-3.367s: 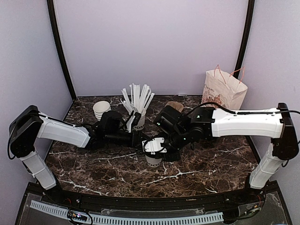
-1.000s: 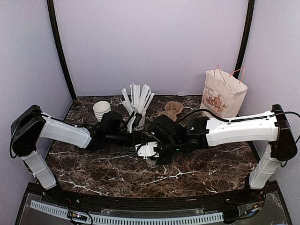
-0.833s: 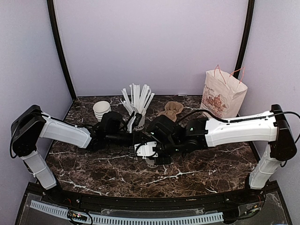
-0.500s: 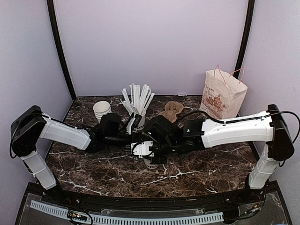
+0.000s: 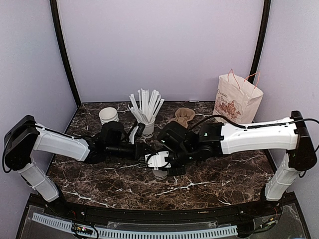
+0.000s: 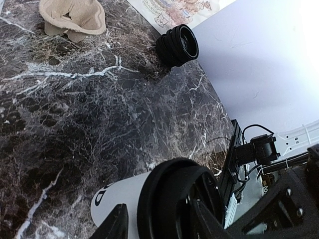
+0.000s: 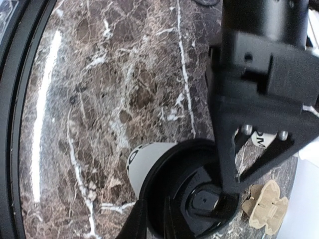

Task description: Pack the takeout coffee

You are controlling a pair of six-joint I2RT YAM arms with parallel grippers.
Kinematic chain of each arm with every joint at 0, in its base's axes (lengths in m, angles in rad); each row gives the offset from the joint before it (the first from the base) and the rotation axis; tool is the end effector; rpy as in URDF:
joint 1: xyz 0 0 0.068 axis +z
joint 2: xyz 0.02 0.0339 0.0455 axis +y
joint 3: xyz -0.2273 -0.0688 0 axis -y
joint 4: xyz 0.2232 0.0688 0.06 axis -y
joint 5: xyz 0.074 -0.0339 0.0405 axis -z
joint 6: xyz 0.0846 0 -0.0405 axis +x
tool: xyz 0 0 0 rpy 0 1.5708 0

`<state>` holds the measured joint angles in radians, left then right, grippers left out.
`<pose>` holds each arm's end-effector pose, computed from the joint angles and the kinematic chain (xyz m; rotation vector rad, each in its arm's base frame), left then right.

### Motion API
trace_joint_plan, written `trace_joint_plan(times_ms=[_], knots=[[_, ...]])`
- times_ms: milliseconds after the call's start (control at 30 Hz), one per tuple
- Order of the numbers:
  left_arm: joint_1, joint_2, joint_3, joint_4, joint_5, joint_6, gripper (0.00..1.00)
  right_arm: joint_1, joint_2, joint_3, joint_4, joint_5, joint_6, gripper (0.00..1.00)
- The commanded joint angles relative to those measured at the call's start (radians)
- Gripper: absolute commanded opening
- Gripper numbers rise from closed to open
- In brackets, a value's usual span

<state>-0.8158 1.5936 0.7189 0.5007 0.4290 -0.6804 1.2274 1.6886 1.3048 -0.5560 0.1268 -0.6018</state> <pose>0.2175 -0.2825 0.1528 0.4663 2.1338 -1.3470 0.1344 0.3441 0.1838 -1.9507 1.5676 0.1002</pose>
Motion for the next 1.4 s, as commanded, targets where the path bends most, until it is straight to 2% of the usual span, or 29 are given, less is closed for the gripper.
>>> trace_joint_plan(times_ms=[0, 167, 300, 500, 633, 800, 1000, 1367], knots=[[-0.008, -0.073, -0.032, -0.105, 0.008, -0.016, 0.43, -0.019, -0.046, -0.022, -0.228, 0.023, -0.022, 0.16], [-0.010, -0.087, -0.005, -0.121, -0.001, -0.034, 0.44, -0.024, -0.072, -0.024, -0.219, -0.005, -0.029, 0.17], [-0.012, -0.099, 0.014, -0.152, -0.018, -0.033, 0.52, -0.021, -0.074, -0.042, -0.207, -0.019, -0.029, 0.19], [-0.013, -0.106, 0.047, -0.178, -0.056, 0.013, 0.62, -0.005, -0.088, -0.047, -0.165, 0.008, -0.038, 0.34], [-0.012, -0.076, 0.069, -0.153, -0.037, 0.015, 0.62, 0.020, -0.081, -0.039, -0.156, 0.029, -0.048, 0.36], [-0.013, -0.053, 0.066, -0.134, -0.028, 0.008, 0.59, 0.031, -0.073, -0.014, -0.153, 0.040, -0.046, 0.36], [-0.013, -0.005, 0.056, -0.139, -0.010, -0.006, 0.48, 0.034, -0.046, 0.013, -0.134, 0.056, -0.041, 0.35], [-0.012, 0.003, 0.019, -0.117, -0.012, -0.021, 0.46, 0.052, -0.003, 0.013, -0.120, 0.055, -0.042, 0.35]])
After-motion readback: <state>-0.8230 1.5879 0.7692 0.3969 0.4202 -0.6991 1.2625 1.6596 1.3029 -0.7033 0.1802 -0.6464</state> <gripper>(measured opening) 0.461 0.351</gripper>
